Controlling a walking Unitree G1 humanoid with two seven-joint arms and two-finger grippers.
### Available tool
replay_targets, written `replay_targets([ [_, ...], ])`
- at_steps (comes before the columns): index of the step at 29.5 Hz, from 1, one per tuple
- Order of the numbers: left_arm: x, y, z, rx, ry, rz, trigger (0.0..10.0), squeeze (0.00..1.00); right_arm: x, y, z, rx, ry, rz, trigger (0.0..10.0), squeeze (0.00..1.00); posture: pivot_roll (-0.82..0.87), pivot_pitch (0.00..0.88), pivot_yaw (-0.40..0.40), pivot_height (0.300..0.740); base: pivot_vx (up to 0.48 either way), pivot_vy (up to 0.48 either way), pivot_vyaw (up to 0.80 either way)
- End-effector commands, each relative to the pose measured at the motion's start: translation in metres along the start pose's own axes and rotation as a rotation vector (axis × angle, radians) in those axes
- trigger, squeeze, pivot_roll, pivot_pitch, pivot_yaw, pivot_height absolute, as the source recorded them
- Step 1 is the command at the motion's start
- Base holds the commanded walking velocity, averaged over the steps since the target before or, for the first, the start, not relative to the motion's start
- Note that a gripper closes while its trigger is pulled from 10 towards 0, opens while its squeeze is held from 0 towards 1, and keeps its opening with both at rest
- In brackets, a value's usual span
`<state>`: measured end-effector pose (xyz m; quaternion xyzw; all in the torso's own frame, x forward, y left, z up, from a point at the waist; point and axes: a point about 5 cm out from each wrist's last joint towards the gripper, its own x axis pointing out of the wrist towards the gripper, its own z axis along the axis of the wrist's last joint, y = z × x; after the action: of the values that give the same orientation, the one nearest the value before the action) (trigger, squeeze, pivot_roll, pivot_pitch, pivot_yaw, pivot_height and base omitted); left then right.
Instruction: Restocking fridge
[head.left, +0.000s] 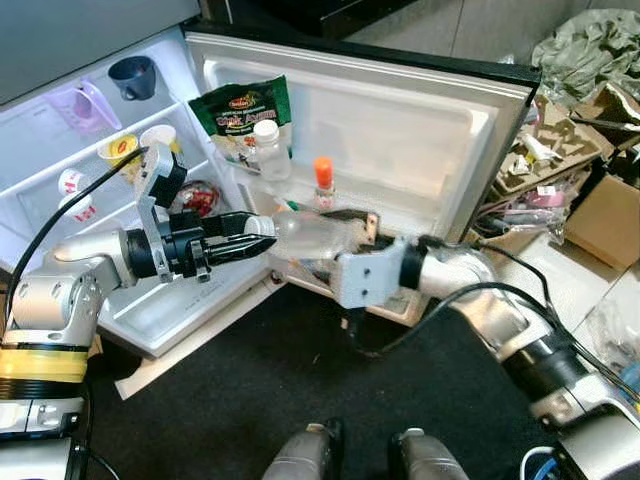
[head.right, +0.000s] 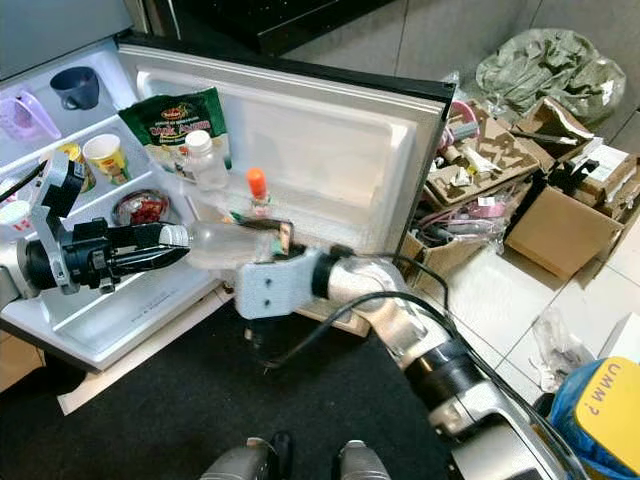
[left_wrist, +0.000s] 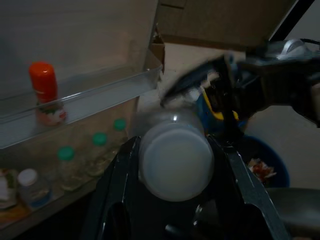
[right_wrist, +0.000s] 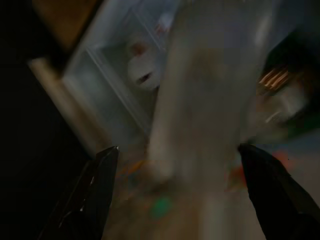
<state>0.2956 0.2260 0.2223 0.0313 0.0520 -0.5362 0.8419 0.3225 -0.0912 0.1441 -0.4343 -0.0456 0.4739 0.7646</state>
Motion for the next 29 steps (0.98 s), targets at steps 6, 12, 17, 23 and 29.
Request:
replay_targets([
  [6,-0.012,0.001,0.017,0.082,-0.029,0.046,0.0,0.0,-0.01,0.068,-0.044,0.307,0.112,0.229,10.0,0.0,-0.07,0.174,0.062,0.74,0.0,0.0,0.0],
  [12,-0.01,-0.001,0.021,0.092,-0.047,0.029,0.0,0.0,-0.02,0.111,-0.071,0.456,0.21,0.307,10.0,0.0,-0.06,0.172,0.064,0.74,0.0,0.0,0.0],
  [17,-0.005,0.0,0.022,0.104,-0.042,0.022,0.0,0.0,-0.028,0.138,-0.091,0.618,0.297,0.28,10.0,0.0,-0.06,0.157,0.073,0.74,0.0,0.0,0.0],
  [23,0.021,0.004,0.028,0.194,-0.022,0.049,3.6,0.0,-0.042,0.169,-0.112,0.876,0.421,0.145,10.0,0.0,-0.06,0.171,0.089,0.74,0.0,0.0,0.0],
  [29,0.036,0.008,0.032,0.244,-0.021,0.089,7.1,0.0,-0.047,0.18,-0.116,0.967,0.449,0.102,10.0,0.0,-0.06,0.16,0.097,0.74,0.0,0.0,0.0],
])
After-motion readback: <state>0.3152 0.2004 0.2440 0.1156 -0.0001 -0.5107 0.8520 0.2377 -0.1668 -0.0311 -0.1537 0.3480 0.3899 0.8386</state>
